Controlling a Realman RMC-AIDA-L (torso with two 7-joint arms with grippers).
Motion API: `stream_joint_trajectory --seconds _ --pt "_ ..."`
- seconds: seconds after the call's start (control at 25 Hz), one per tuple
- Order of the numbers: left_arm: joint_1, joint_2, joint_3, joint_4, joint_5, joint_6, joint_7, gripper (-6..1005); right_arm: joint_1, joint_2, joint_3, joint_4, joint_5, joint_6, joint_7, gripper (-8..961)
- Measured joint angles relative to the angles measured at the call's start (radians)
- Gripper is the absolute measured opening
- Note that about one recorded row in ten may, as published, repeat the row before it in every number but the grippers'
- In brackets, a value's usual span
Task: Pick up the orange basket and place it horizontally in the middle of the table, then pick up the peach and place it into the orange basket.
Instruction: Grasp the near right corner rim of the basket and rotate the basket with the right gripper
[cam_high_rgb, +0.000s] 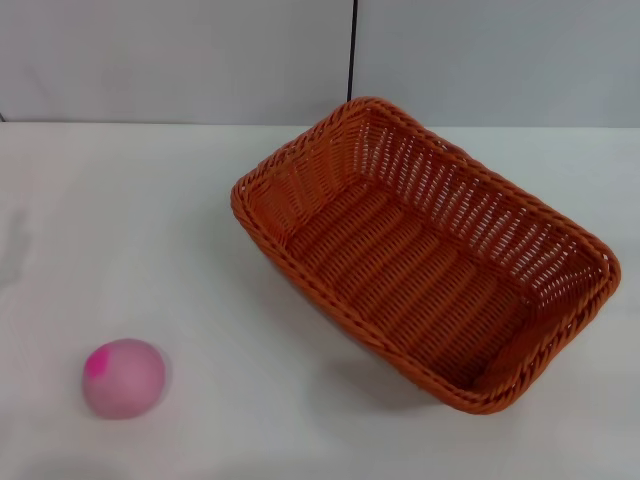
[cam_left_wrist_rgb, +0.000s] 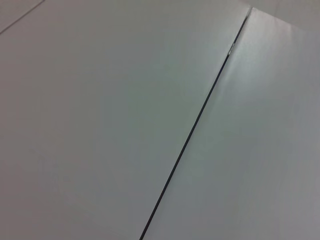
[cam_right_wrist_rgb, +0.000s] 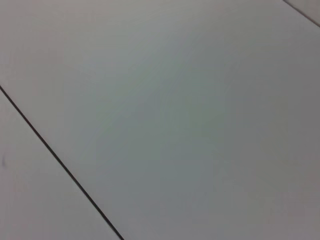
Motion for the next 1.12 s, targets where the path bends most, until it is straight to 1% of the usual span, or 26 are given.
stream_joint_trajectory --seconds 0.28,0.36,0.4,0.44,0.48,0.52,0.56,0.6,0.64,0.68,0.76,0.8,0.84,0.88,1.0,1.12 --pt "-0.002 0.000 0.002 0.000 0.000 -0.001 0.000 844 0.004 -0.006 -0.009 -0.014 -0.031 -0.008 0.007 479" --pt "-0.002 0.000 0.002 0.000 0.000 -0.001 0.000 844 0.004 -0.007 -0.031 -0.030 -0.047 -0.018 0.008 484" --pt "-0.002 0.000 0.002 0.000 0.000 -0.001 0.000 844 0.005 -0.009 -0.068 -0.056 -0.063 -0.037 0.012 487" --pt "-0.002 0.000 0.002 0.000 0.000 -0.001 0.000 844 0.005 -0.009 -0.068 -0.056 -0.063 -0.037 0.012 490" --pt "-0.002 0.000 0.002 0.000 0.000 -0.001 0.000 844 0.004 -0.012 -0.105 -0.096 -0.077 -0.059 0.030 493" --pt "-0.002 0.000 0.002 0.000 0.001 -0.001 0.000 844 0.004 -0.012 -0.105 -0.096 -0.077 -0.059 0.030 496" --pt "-0.002 0.000 0.002 0.000 0.001 -0.001 0.000 844 0.004 -0.013 -0.125 -0.130 -0.086 -0.072 0.056 499" --pt "-0.002 0.000 0.002 0.000 0.001 -0.001 0.000 843 0.003 -0.013 -0.147 -0.216 -0.106 -0.091 0.131 502" --pt "-0.002 0.000 0.002 0.000 0.001 -0.001 0.000 843 0.003 -0.013 -0.147 -0.216 -0.106 -0.091 0.131 505" --pt "-0.002 0.000 0.002 0.000 0.001 -0.001 0.000 843 0.004 -0.016 -0.154 -0.268 -0.121 -0.101 0.178 508" --pt "-0.002 0.000 0.002 0.000 0.002 -0.001 0.000 843 0.006 -0.027 -0.171 -0.388 -0.176 -0.126 0.289 514" --pt "-0.002 0.000 0.002 0.000 0.005 -0.001 0.000 843 0.016 -0.046 -0.190 -0.499 -0.246 -0.150 0.408 517" --pt "-0.001 0.000 0.002 0.000 0.005 -0.001 0.000 843 0.025 -0.056 -0.200 -0.559 -0.288 -0.160 0.466 520" --pt "-0.001 0.000 0.002 0.000 0.005 -0.001 0.000 843 0.025 -0.056 -0.200 -0.559 -0.288 -0.160 0.466 522" --pt "-0.001 -0.001 0.004 0.000 0.008 0.002 0.000 843 0.074 -0.087 -0.216 -0.732 -0.464 -0.204 0.629 531" --pt "0.000 -0.001 0.009 0.000 0.009 0.002 0.000 843 0.147 -0.117 -0.222 -0.865 -0.678 -0.267 0.748 540"
